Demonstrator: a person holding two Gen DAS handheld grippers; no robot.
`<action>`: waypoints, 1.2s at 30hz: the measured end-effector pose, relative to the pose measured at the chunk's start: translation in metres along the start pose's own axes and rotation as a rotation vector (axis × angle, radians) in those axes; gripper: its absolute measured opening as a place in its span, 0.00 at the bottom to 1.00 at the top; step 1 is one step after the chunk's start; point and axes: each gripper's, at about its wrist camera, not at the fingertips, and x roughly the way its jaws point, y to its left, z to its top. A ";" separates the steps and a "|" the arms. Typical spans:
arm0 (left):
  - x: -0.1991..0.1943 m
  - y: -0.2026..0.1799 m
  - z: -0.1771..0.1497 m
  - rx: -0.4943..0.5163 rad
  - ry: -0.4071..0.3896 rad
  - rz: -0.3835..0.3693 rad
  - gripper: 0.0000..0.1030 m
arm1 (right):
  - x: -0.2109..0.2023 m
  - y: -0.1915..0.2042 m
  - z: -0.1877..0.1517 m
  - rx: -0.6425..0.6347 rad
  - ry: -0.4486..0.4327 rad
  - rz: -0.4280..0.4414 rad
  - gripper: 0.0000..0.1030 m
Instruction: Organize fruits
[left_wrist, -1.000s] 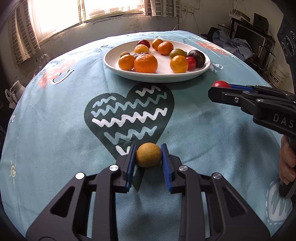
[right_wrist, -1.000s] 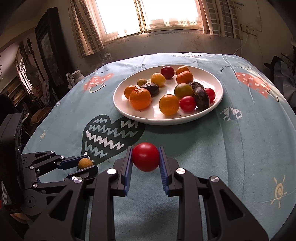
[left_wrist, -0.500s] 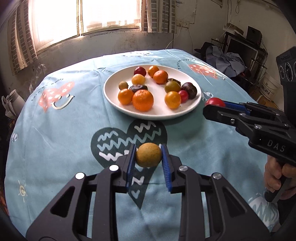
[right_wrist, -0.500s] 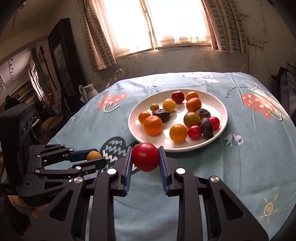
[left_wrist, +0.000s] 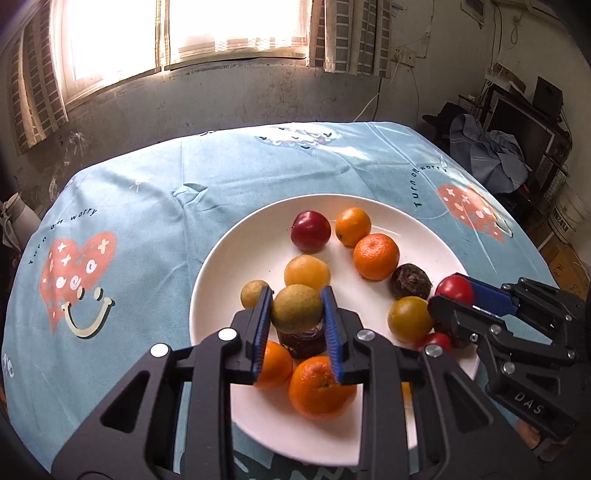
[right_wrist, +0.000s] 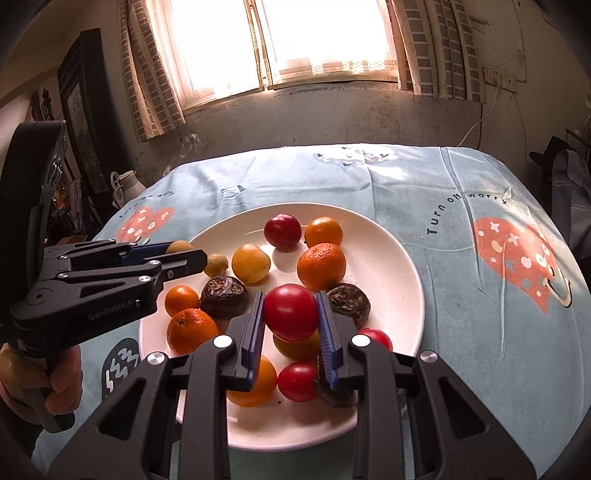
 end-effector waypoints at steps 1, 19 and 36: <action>0.005 0.002 0.001 -0.007 0.007 0.005 0.27 | 0.004 0.000 0.000 -0.004 0.006 0.003 0.27; -0.163 -0.012 -0.103 0.044 -0.186 0.157 0.98 | -0.138 0.045 -0.068 -0.088 -0.116 -0.027 0.99; -0.234 -0.015 -0.209 -0.019 -0.195 0.203 0.98 | -0.196 0.070 -0.150 -0.115 -0.053 -0.105 0.99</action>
